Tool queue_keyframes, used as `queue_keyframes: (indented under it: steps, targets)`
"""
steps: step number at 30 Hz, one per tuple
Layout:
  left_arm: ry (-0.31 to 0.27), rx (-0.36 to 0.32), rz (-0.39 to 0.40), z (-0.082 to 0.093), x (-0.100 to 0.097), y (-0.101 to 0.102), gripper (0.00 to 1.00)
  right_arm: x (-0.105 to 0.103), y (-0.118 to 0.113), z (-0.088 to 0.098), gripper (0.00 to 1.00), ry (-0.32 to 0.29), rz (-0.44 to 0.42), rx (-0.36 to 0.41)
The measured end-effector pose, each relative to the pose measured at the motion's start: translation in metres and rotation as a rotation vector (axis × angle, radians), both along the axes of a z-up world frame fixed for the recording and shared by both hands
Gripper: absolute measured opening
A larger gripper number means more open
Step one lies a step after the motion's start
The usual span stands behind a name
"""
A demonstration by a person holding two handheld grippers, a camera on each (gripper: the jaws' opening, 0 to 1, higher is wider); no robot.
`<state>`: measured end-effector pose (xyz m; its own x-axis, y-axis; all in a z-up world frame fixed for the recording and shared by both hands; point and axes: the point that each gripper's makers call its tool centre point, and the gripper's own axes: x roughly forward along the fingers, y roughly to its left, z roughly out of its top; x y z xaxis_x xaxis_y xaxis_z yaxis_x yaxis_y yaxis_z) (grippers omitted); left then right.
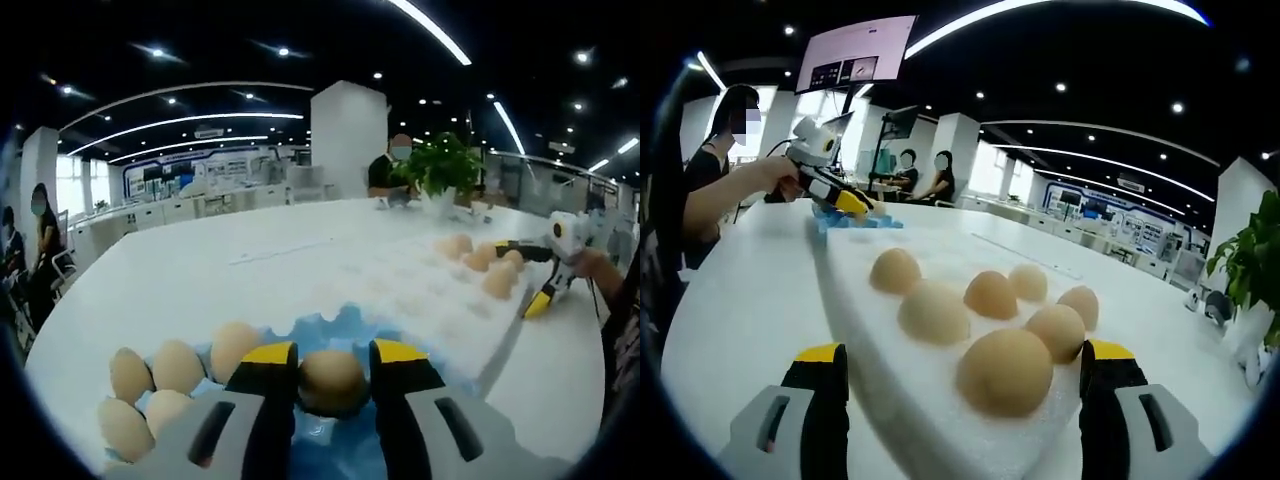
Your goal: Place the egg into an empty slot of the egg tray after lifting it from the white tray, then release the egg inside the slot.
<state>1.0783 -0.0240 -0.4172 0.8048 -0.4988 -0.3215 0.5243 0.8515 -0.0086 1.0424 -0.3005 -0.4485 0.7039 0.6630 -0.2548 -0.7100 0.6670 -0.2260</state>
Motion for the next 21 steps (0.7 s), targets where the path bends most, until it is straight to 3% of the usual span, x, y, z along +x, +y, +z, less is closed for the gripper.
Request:
queue_keyframes:
  steps: [4, 6, 12, 21]
  targets:
    - [0.004, 0.027, 0.041, -0.007, 0.002, 0.012, 0.28, 0.0, 0.0, 0.0, 1.0, 0.0, 0.0, 0.0]
    - [0.015, -0.004, 0.041, -0.007, 0.001, 0.01, 0.28, 0.0, 0.0, 0.0, 1.0, 0.0, 0.0, 0.0]
    - [0.026, -0.004, 0.074, -0.007, 0.0, 0.011, 0.27, 0.0, 0.0, 0.0, 1.0, 0.0, 0.001, 0.0]
    - [-0.018, 0.032, 0.079, -0.007, 0.01, -0.002, 0.29, 0.0, 0.0, 0.0, 1.0, -0.001, 0.002, 0.0]
